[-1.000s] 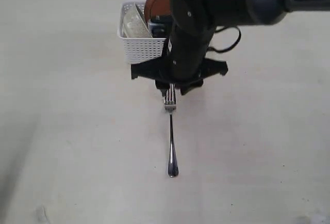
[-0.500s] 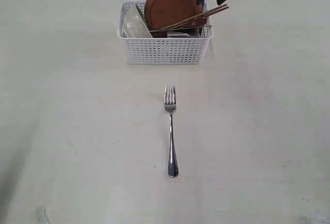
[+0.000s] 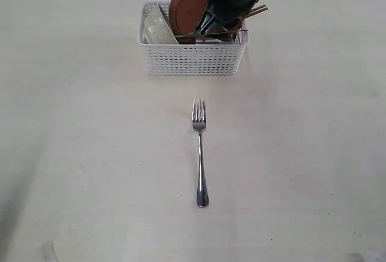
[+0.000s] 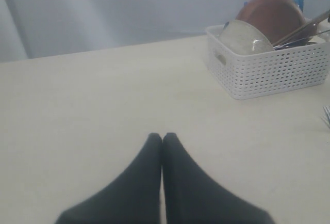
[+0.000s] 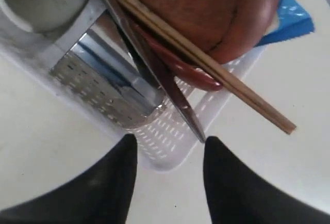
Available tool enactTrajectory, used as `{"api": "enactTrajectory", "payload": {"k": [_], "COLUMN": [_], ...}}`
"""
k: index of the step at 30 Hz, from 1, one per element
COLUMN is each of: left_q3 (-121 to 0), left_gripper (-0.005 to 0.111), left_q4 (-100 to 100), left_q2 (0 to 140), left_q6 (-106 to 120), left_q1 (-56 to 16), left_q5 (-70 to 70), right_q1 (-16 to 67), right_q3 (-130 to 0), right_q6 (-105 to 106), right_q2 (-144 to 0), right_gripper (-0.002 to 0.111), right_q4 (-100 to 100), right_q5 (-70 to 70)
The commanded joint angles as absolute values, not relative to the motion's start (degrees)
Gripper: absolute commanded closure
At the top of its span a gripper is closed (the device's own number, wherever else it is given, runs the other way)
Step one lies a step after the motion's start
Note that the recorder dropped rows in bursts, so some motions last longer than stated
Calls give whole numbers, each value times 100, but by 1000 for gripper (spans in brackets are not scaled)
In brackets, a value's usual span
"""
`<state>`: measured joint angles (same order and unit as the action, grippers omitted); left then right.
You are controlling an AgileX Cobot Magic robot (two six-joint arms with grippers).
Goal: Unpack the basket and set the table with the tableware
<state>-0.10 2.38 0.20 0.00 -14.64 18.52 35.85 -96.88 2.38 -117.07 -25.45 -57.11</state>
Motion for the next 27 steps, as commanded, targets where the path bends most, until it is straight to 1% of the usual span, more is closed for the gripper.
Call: {"api": "enactTrajectory", "payload": {"k": [1, 7, 17, 23, 25, 27], "left_q3": [0, 0, 0, 0, 0, 0], "left_gripper": [107, 107, 107, 107, 107, 107], "left_q4": [253, 253, 253, 253, 253, 253], "left_q2": [0, 0, 0, 0, 0, 0], "left_q6": [0, 0, 0, 0, 0, 0], "left_q1": [-1500, -1500, -1500, -1500, -1500, -1500], "left_q5": [1856, 1856, 1856, 1856, 1856, 1856], "right_q1": [3679, 3687, 3687, 3687, 3687, 3687], "right_q3": [-9718, -9718, -9718, -9718, -9718, -9718], "right_q6": [437, 0, 66, 66, 66, 66], "right_q2": [-12035, -12310, -12503, -12649, -12677, -12699], "right_gripper": [68, 68, 68, 68, 72, 81], "right_q4": [-2875, -3707, -3929, -4129, -4181, -4193], "right_q5": [-5686, -5751, -5327, -5314, -5314, -5358]}}
